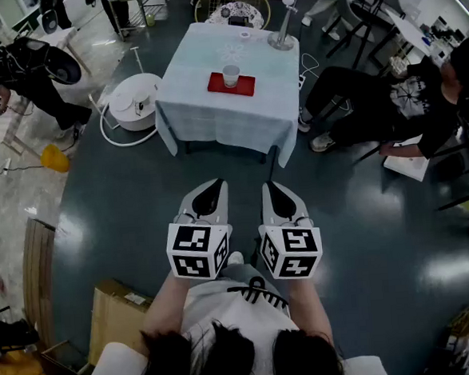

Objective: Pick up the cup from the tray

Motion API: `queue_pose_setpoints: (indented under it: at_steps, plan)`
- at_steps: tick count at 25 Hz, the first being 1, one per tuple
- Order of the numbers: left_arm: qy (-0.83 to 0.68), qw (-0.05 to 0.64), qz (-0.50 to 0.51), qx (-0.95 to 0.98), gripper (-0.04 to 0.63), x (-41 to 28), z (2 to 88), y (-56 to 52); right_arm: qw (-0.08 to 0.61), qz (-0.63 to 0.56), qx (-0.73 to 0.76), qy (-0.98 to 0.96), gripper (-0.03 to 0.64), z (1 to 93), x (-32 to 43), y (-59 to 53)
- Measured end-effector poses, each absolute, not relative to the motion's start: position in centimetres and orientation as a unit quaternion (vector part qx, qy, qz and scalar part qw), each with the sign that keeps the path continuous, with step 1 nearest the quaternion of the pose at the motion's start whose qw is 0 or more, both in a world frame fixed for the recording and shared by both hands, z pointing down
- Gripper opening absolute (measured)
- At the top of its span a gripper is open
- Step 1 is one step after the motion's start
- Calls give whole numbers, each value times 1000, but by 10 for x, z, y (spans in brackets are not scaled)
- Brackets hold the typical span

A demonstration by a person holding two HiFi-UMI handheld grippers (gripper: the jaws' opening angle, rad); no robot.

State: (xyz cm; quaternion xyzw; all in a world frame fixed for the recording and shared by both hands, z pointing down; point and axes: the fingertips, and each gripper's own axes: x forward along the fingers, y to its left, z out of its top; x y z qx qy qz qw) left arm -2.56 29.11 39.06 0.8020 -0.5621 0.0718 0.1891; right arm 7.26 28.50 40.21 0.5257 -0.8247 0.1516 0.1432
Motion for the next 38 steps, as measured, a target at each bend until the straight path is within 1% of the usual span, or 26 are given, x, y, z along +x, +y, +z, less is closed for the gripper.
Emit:
queue_pose_setpoints:
  at_steps: [21, 33, 35, 38]
  plan:
    - [-568, 197, 84, 795, 2, -21, 394, 305, 148, 151, 517, -829, 23, 403, 71, 299]
    - [-582, 207, 82, 782, 1, -20, 398, 290, 125, 172, 507, -836, 27, 405, 79, 280]
    - [-585, 213, 75, 779, 1, -21, 398, 285, 125, 173, 501, -839, 42, 406, 80, 274]
    - [-591, 218, 74, 773, 2, -21, 401, 277, 124, 176, 491, -844, 91, 409, 82, 266]
